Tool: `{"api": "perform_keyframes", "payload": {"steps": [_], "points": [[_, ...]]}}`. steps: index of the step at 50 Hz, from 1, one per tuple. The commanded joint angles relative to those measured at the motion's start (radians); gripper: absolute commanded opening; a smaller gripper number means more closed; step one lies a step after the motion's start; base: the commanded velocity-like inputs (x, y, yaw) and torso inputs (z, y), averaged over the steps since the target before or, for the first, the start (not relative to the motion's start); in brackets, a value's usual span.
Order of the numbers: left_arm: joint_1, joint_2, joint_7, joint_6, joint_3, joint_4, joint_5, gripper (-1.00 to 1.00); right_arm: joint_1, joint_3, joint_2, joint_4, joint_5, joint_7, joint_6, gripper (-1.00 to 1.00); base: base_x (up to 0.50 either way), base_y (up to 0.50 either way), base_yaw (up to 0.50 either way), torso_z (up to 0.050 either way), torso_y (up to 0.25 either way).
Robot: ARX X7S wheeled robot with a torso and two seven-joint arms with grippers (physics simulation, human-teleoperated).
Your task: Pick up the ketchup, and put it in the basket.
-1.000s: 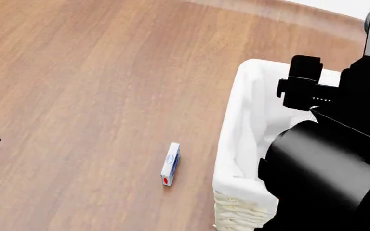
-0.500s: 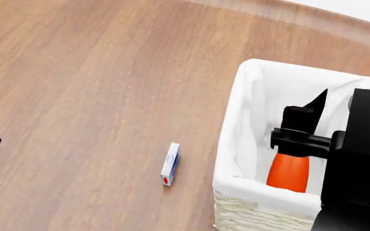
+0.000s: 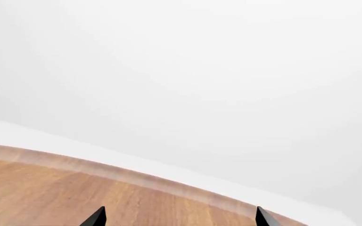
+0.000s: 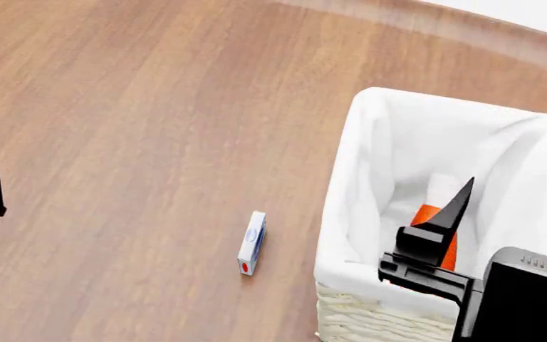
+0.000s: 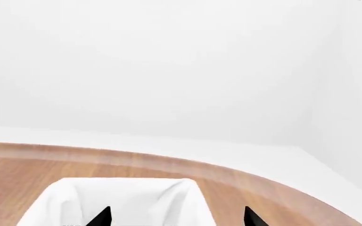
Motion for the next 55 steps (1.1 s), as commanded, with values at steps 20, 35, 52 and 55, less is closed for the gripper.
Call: {"api": "perform_keyframes", "payload": {"steps": [20, 35, 52, 55], "points": [[0.013, 0.038, 0.035, 0.009, 0.056, -0.033, 0.062, 1.0, -0.159, -0.069, 0.051, 0.031, 0.081, 0.142, -0.226, 1.0, 0.0, 0.0, 0.0, 0.0, 0.0], [-0.004, 0.07, 0.048, -0.015, 0.119, -0.034, 0.094, 1.0, -0.167, -0.091, 0.08, 0.043, 0.082, 0.171, -0.279, 1.0, 0.0, 0.0, 0.0, 0.0, 0.0], [0.076, 0.106, -0.005, -0.007, 0.197, 0.071, 0.189, 1.0, -0.196, -0.161, 0.15, 0.03, 0.076, 0.139, -0.376, 1.0, 0.0, 0.0, 0.0, 0.0, 0.0], [0.12, 0.109, -0.019, 0.011, 0.202, 0.102, 0.206, 1.0, -0.208, -0.168, 0.142, 0.022, 0.093, 0.134, -0.356, 1.0, 0.0, 0.0, 0.0, 0.0, 0.0]]}}
